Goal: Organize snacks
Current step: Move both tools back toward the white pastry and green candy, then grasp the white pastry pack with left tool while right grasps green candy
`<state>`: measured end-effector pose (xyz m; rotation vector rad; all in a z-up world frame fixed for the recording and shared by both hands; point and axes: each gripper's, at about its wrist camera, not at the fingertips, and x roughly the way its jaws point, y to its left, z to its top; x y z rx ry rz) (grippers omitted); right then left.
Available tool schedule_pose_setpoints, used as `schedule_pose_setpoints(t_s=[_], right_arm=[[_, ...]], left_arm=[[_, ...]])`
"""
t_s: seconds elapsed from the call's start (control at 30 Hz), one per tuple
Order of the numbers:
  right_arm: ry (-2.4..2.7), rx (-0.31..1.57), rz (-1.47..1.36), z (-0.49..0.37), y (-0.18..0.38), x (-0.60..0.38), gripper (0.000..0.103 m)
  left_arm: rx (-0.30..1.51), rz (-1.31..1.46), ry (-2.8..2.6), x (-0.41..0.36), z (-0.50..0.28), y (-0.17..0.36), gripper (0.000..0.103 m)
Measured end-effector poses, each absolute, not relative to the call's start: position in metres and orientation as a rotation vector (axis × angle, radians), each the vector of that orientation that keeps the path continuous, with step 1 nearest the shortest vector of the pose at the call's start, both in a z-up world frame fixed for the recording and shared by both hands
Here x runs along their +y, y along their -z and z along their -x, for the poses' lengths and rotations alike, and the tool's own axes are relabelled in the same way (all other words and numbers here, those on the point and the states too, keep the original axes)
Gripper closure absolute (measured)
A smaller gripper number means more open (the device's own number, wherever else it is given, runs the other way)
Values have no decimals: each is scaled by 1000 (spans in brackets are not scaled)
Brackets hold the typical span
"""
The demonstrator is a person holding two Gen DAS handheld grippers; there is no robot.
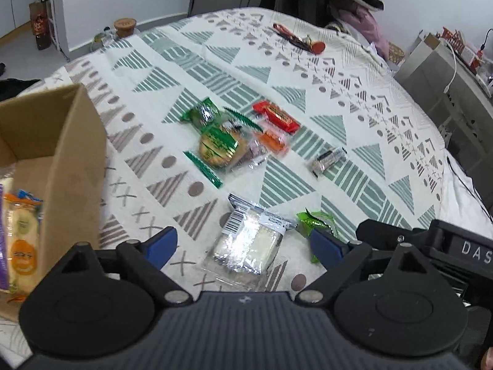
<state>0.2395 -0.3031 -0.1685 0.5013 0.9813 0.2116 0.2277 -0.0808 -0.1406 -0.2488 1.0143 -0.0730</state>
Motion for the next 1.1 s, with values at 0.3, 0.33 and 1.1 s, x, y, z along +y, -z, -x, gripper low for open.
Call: schedule_pose_setpoints(t_s=[0.3, 0.33, 1.1], right_arm=[[-213, 1023, -490, -254, 184, -301, 28], [-212, 1026, -487, -255, 185, -300, 28], [-272, 1023, -312, -267, 191, -264, 69]], left_arm=[[1071, 210, 85, -91, -243, 175, 22], [1080, 215, 83, -90, -244, 178, 28], [1006, 264, 73, -62, -228, 149, 57]])
